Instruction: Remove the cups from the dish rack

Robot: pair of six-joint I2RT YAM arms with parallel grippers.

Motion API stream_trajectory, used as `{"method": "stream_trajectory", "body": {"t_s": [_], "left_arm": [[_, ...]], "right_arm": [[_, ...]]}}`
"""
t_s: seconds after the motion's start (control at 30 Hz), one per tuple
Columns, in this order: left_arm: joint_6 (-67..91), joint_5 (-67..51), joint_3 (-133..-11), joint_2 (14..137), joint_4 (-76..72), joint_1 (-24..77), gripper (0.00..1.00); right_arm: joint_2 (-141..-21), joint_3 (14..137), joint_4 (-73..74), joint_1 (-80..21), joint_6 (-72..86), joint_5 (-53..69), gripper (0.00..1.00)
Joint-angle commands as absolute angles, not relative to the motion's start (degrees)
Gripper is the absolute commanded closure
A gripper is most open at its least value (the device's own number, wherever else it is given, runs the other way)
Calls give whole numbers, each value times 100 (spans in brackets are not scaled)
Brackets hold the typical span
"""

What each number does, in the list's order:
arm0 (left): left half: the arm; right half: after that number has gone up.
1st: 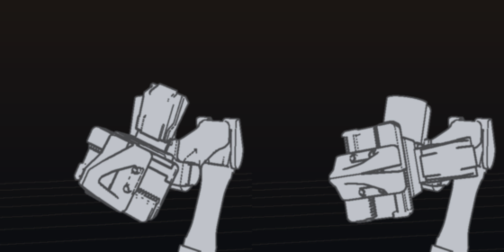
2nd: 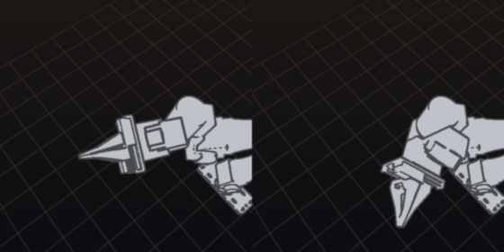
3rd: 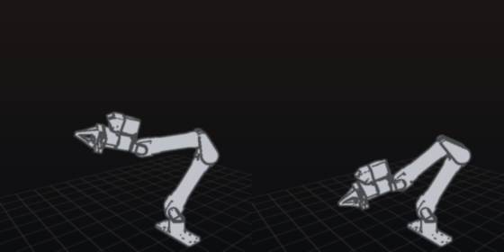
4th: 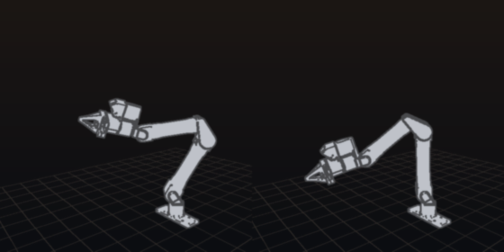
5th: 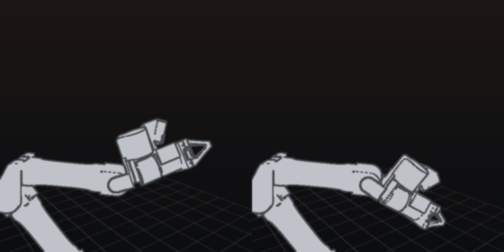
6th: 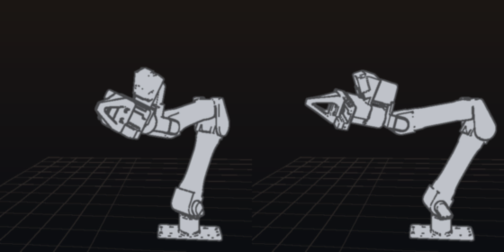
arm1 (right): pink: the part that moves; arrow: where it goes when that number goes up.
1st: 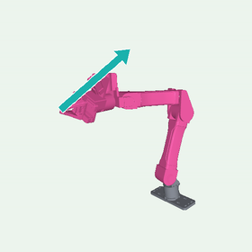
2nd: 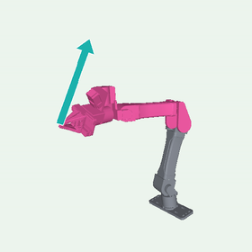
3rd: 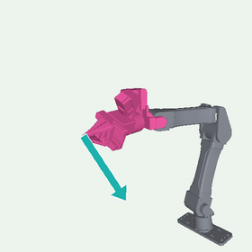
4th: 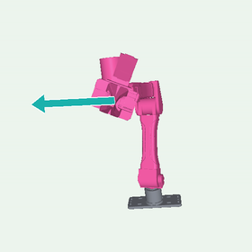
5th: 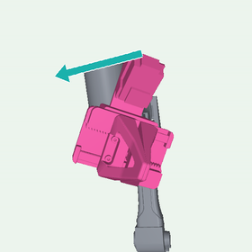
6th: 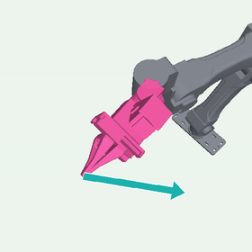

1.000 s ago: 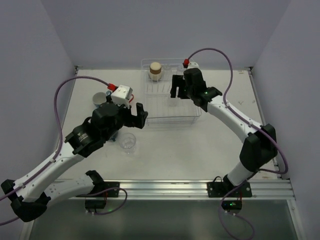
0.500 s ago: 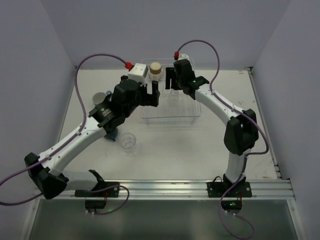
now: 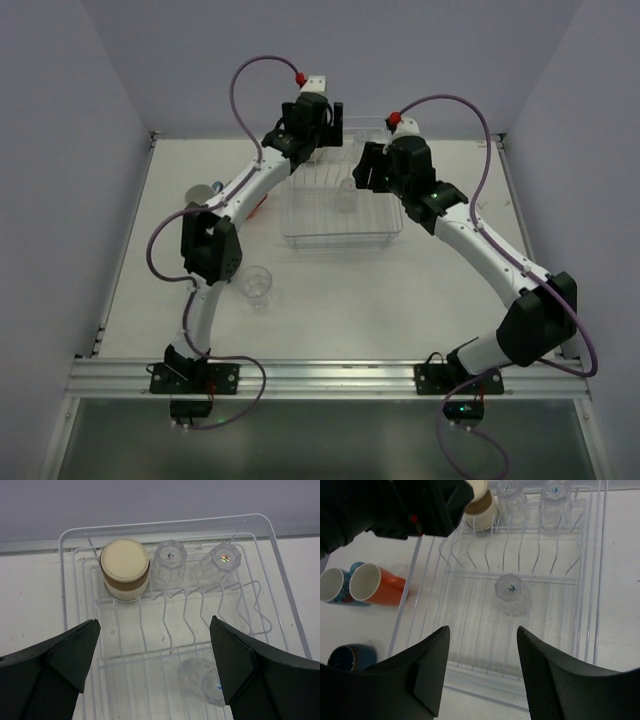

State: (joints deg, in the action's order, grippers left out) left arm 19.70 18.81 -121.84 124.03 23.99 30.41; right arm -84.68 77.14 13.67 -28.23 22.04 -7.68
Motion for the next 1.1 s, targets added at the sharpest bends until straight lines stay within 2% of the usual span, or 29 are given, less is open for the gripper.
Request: {"method": "stream_trajectory", "body": {"t_s": [0.0,0.1,0.23,0.47,0.77,1.07], "left_arm": [[1776,2021,-13217,12952,2339,2980,0],[1653,2240,-13351,13296,1847,2962,0],[1494,2408,-13473,13649,1521,2927,0],[1389,2478,-13570,14035,1292,2865,0],[1406,2233,-13500,14291,1178,2751,0],[1388,2136,-13044,14124,1107,2725,0]], "right_arm": [[-8376,7393,1204,-2839,2364,-370,42],[-8244,6946,1090,-2944,2470,-98,55],[-8366,6627,1081,-3050,2356,193,60],[-8807,6400,1248,-3129,2241,220,66],[-9035,5959,1380,-3612,2294,167,67],[-8649,5740,1617,-3691,2250,123,68]]}}
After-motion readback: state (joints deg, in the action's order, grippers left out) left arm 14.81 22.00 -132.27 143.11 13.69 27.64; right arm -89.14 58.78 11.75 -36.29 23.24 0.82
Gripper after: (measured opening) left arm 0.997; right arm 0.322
